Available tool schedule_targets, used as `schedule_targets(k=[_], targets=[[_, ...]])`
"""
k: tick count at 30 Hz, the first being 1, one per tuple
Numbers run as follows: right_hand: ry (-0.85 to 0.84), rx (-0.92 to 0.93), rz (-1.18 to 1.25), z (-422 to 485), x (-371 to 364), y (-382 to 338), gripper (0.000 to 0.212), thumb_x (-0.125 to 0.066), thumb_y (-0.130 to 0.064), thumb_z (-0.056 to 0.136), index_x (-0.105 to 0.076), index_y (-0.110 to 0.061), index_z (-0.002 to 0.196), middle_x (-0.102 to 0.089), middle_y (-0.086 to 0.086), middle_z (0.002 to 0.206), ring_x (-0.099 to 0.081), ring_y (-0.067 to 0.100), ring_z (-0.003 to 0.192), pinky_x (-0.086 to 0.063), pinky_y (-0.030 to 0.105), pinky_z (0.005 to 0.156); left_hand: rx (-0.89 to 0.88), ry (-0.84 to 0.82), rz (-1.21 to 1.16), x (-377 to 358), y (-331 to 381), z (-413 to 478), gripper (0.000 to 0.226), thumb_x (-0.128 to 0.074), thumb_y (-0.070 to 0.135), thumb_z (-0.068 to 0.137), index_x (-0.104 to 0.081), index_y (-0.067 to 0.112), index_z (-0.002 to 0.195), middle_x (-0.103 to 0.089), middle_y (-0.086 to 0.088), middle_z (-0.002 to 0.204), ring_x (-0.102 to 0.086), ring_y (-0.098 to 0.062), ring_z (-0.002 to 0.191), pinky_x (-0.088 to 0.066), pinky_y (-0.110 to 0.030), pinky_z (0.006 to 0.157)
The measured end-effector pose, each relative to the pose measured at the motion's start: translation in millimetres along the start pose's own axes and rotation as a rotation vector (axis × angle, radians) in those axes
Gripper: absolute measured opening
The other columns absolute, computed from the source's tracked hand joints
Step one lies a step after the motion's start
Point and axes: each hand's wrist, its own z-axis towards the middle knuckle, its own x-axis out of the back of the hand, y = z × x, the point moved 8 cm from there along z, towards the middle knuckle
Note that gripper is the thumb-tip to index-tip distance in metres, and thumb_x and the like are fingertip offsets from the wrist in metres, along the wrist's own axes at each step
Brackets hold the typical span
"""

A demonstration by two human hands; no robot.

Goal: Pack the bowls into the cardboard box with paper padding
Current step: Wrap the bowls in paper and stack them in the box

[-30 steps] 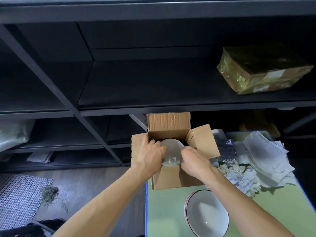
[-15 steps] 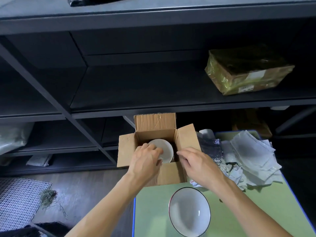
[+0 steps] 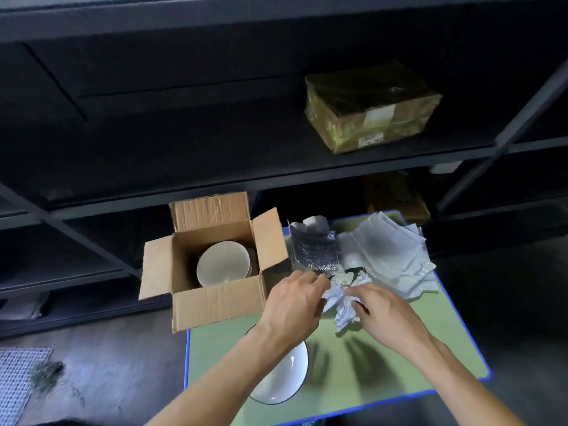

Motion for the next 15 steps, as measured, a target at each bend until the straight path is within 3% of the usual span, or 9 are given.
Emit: schedule_targets(k=[7, 10, 15], targets=[[-0.035, -0.081, 0.001, -11, -8, 50, 0.035, -0.047, -0.025, 0.098, -0.06, -0.033, 0.129, -0.061, -0.008, 0.129, -0.058, 0.018, 0.117, -0.046, 0.032, 0.084, 0.046, -0.085, -0.022, -37, 19, 13, 0.026, -0.059, 0.026, 0.088, -0.062, 0.023, 0.114, -0.065, 0.0, 0.106, -0.06, -0.028, 0.101, -0.052, -0.039, 0.075], [-0.056, -0.065, 0.02, -7, -8, 55, 0.036, -0.046, -0.022, 0.099, -0.06, -0.029, 0.131, -0.061, -0.006, 0.131, -0.058, 0.017, 0.118, -0.045, 0.03, 0.088, 0.095, -0.082, -0.018, -38, 11, 10, 0.027, -0.056, 0.033, 0.093, -0.061, 0.026, 0.118, -0.064, 0.002, 0.111, -0.058, -0.024, 0.105, -0.05, -0.036, 0.081], [-0.114, 0.054, 0.057, 7, -24, 19, 0.033, -0.045, -0.027, 0.101, -0.06, -0.029, 0.13, -0.062, -0.006, 0.131, -0.058, 0.017, 0.119, -0.047, 0.033, 0.095, 0.236, -0.061, 0.001, -29, -26, -27, 0.025, -0.053, 0.037, 0.096, -0.062, 0.027, 0.118, -0.064, 0.005, 0.109, -0.059, -0.022, 0.1, -0.049, -0.034, 0.078]])
